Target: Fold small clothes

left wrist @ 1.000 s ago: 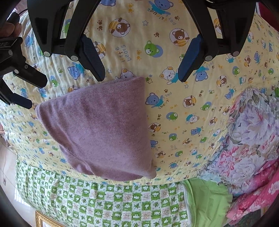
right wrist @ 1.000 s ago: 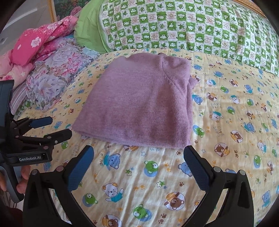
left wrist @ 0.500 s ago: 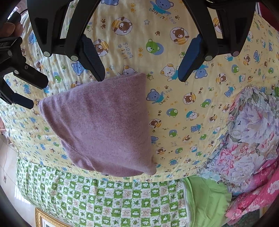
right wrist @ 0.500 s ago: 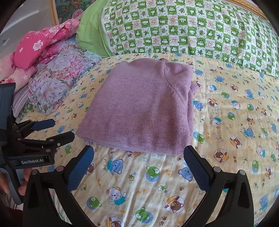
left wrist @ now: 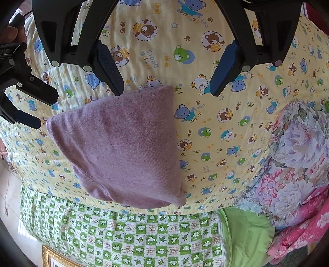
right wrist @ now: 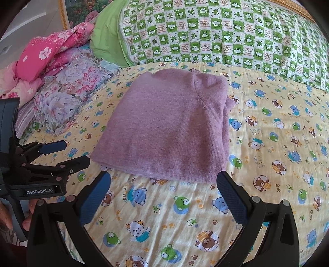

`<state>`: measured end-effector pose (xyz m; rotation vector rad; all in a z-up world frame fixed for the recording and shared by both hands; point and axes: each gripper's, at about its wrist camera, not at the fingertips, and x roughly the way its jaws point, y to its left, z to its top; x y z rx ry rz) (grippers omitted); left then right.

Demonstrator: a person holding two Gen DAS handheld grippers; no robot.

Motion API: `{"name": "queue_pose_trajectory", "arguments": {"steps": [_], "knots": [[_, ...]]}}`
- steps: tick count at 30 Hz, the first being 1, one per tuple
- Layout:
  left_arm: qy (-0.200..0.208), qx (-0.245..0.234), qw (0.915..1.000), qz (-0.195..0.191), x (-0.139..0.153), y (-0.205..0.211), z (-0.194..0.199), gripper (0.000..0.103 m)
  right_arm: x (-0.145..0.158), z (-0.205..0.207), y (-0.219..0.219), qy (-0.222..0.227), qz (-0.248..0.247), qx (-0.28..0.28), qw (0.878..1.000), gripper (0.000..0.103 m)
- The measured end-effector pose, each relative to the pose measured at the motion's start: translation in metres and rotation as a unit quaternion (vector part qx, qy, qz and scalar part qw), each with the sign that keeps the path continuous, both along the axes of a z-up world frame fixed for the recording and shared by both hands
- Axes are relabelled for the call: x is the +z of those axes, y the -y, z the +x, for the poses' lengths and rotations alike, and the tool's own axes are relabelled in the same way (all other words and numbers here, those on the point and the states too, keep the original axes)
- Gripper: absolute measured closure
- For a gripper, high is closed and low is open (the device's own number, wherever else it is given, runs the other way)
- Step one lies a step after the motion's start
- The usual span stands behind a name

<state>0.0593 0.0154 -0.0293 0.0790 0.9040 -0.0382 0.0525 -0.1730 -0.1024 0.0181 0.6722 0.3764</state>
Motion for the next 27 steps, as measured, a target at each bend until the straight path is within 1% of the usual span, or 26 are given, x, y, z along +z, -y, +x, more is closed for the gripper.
{"name": "queue_pose_trajectory", "arguments": {"steps": [27], "knots": [[-0.002, 0.004, 1.0, -0.002, -0.0014, -0.003, 0.0028, 0.017, 0.0002, 0.0051, -0.0011, 0.0, 0.001, 0.001, 1.0, 0.0]]}}
